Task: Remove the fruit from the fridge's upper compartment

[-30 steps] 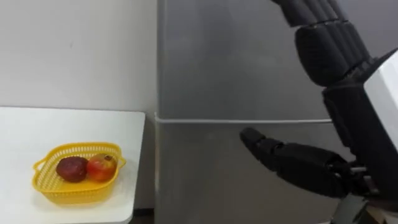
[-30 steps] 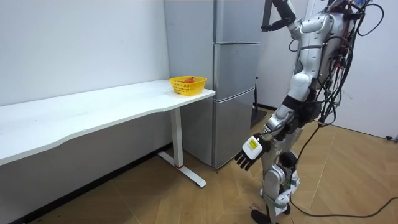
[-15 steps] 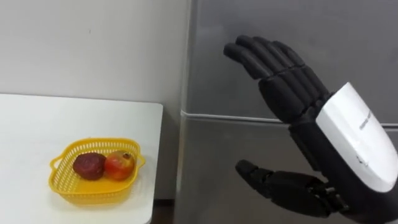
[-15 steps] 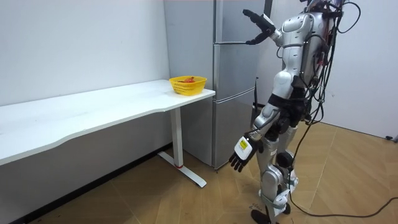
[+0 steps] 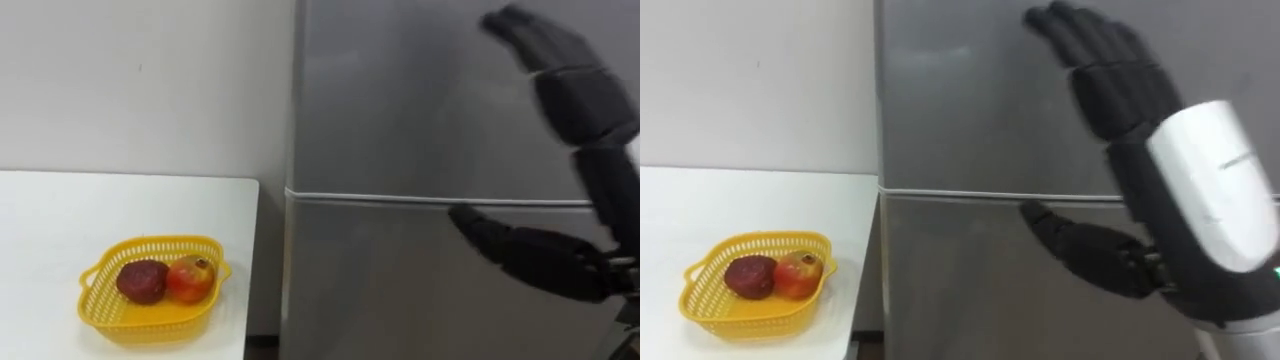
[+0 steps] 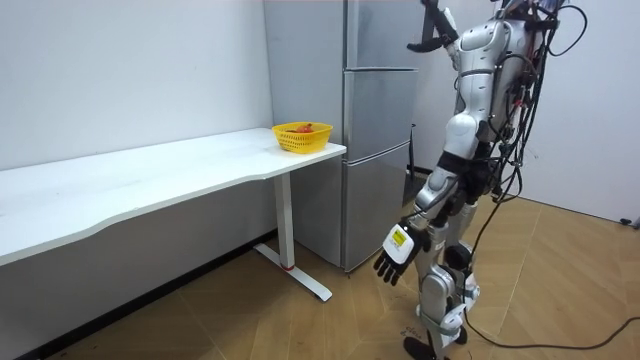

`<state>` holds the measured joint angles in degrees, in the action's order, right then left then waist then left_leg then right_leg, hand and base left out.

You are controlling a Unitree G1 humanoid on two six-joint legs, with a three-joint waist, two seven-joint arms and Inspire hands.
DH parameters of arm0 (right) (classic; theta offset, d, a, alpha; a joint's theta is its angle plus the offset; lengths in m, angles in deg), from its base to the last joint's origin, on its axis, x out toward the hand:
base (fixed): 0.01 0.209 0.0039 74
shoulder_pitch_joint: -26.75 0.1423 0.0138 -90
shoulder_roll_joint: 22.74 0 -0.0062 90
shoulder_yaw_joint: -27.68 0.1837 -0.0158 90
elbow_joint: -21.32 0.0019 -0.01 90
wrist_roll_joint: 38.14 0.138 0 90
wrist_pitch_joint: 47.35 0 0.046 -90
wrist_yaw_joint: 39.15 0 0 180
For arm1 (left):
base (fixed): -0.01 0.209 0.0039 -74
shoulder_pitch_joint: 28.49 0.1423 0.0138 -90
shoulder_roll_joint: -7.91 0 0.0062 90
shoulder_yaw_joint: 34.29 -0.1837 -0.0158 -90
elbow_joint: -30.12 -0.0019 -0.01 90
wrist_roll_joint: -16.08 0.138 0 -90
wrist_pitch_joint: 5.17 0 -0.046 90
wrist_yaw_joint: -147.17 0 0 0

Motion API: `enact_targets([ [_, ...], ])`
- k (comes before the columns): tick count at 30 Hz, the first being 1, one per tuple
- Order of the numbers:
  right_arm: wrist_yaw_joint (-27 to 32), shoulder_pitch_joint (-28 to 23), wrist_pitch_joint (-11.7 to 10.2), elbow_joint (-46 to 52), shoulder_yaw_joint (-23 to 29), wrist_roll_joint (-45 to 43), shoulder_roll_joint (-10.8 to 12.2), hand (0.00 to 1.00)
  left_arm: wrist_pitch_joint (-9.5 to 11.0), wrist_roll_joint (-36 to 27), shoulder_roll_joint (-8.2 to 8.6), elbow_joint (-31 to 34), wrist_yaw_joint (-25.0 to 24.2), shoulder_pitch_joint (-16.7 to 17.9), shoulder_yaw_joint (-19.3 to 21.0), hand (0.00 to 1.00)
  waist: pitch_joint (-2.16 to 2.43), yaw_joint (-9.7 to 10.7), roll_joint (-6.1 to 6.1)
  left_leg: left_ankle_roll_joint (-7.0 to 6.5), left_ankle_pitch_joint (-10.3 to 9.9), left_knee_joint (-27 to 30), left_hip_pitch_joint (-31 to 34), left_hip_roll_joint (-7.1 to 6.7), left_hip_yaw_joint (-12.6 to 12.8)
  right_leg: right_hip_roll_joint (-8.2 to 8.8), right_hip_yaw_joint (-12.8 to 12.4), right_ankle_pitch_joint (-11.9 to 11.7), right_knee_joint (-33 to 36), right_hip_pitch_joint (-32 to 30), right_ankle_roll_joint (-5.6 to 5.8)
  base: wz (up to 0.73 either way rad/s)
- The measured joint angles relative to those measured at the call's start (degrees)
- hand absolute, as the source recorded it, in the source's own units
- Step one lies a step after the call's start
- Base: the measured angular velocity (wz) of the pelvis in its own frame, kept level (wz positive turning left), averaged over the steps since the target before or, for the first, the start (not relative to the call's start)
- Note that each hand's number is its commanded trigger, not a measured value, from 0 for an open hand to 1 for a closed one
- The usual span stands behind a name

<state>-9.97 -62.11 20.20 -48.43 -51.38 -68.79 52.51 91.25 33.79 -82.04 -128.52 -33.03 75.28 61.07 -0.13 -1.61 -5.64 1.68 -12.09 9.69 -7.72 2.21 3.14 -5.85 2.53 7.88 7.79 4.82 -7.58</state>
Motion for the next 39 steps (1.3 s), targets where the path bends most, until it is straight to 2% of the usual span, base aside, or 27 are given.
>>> enact_targets([
  [4,3.25,-4.3,-0.18,-4.86,4.83,4.85,1.2,0.0,-0.03,0.01,0.35,0.16,1.36,0.37,1.58,0.0,0.05,0.68,0.0,-0.01,-0.01,-0.05,0.02,-0.09,-0.03,0.01,0.02,0.14,-0.03,0.06,0.12,0.05],
  [8,7.15,-7.72,1.4,-13.81,8.47,9.2,4.24,0.0,-0.62,0.01,0.74,0.29,1.98,0.71,2.45,0.0,0.24,1.48,0.46,-0.04,-0.02,0.01,0.04,-0.21,0.05,0.2,0.43,0.15,0.16,0.16,0.14,0.01],
  [10,8.55,-9.56,2.59,-17.32,8.54,10.82,4.95,0.0,-1.47,0.0,1.43,0.44,1.96,0.74,3.41,0.0,0.46,1.48,1.01,-0.05,-0.02,-0.01,-0.03,-0.27,0.22,0.27,0.42,0.14,0.28,0.08,0.16,-0.03],
  [14,11.62,-10.97,3.4,-24.93,8.52,16.37,9.33,0.0,-2.69,-0.16,2.23,0.38,1.82,0.12,3.45,0.0,0.43,1.93,2.24,-0.05,-0.02,-0.04,0.09,-0.27,0.53,0.3,0.51,0.14,0.18,0.03,0.16,-0.01],
  [16,11.8,-11.73,4.22,-29.02,8.52,19.62,10.27,0.0,-3.19,-0.27,2.32,0.48,1.81,0.03,3.59,0.0,0.44,2.07,2.4,-0.05,-0.02,-0.05,0.09,-0.33,0.47,0.34,0.62,0.34,0.05,-0.01,0.23,0.1],
  [18,11.81,-12.97,6.26,-33.11,8.22,23.67,11.36,0.0,-4.02,-0.25,2.38,1.15,1.82,-0.47,3.7,0.0,0.32,2.26,2.65,-0.07,-0.01,-0.06,0.06,-0.55,-0.1,0.45,0.62,0.87,0.76,-0.34,0.26,0.09],
  [19,11.84,-13.41,6.63,-34.06,8.02,24.3,11.63,0.0,-4.18,-0.25,2.38,1.23,1.84,-0.32,3.69,0.0,0.3,2.19,2.8,-0.07,-0.01,-0.08,-0.02,-0.56,0.01,0.48,0.61,1.04,1.06,-0.41,0.23,0.0],
  [22,12.09,-14.33,7.63,-40.66,5.51,25.7,14.29,0.0,-5.64,-0.12,2.47,2.28,2.14,0.5,3.69,0.0,0.27,1.95,3.01,-0.06,-0.02,-0.12,-0.47,-0.49,0.27,0.49,0.41,1.11,0.9,0.06,0.1,-0.12],
  [24,11.88,-14.97,8.63,-47.73,3.22,25.98,15.32,0.0,-6.17,-0.13,3.52,3.53,2.15,0.87,3.73,0.0,0.33,1.89,3.44,-0.07,-0.04,-0.06,-0.44,-0.47,1.57,0.56,0.35,1.16,0.83,0.06,0.11,-0.02],
  [26,11.8,-15.4,9.87,-51.49,2.27,26.01,16.36,0.0,-6.08,-0.16,4.38,4.68,2.04,1.03,3.71,0.0,0.38,1.72,3.91,-0.08,-0.05,-0.08,-0.33,-0.58,1.58,0.67,0.36,1.19,0.87,0.18,0.16,0.0],
  [29,10.43,-15.81,10.1,-55.67,0.69,27.42,17.58,0.0,-6.12,-0.22,4.47,5.37,1.94,1.17,3.71,0.0,0.39,1.86,4.31,-0.08,-0.05,-0.13,-0.09,-0.65,1.55,0.75,0.53,1.22,0.87,0.25,0.21,0.03],
  [31,9.66,-15.6,10.01,-60.36,-0.76,28.24,17.61,0.0,-6.11,-0.22,4.47,5.78,1.98,0.96,3.73,0.0,0.36,1.92,4.29,-0.09,-0.05,-0.13,0.0,-0.7,1.53,0.87,1.03,1.28,0.82,0.4,0.31,0.14],
  [33,8.46,-15.73,10.79,-66.29,-2.07,28.37,18.5,0.0,-6.08,-0.1,4.59,5.83,1.97,0.96,3.73,0.0,0.34,1.52,4.27,-0.09,-0.05,-0.14,-0.05,-0.78,1.51,1.01,1.53,1.39,0.8,0.64,0.45,0.15],
  [36,7.83,-16.51,11.89,-69.57,-3.0,29.21,20.12,0.0,-6.14,-0.1,4.63,6.59,1.92,1.59,3.73,0.0,0.23,1.56,4.51,-0.11,-0.06,-0.05,0.14,-0.85,1.52,1.19,2.09,1.5,0.79,0.58,0.61,0.11],
  [39,7.27,-17.25,12.13,-72.4,-3.09,31.29,20.27,0.0,-6.12,-0.11,4.77,7.01,2.02,2.07,3.74,0.0,0.05,1.14,5.1,-0.73,-0.42,0.06,0.2,-0.89,1.53,1.2,2.15,2.0,0.93,0.18,0.86,0.11],
])
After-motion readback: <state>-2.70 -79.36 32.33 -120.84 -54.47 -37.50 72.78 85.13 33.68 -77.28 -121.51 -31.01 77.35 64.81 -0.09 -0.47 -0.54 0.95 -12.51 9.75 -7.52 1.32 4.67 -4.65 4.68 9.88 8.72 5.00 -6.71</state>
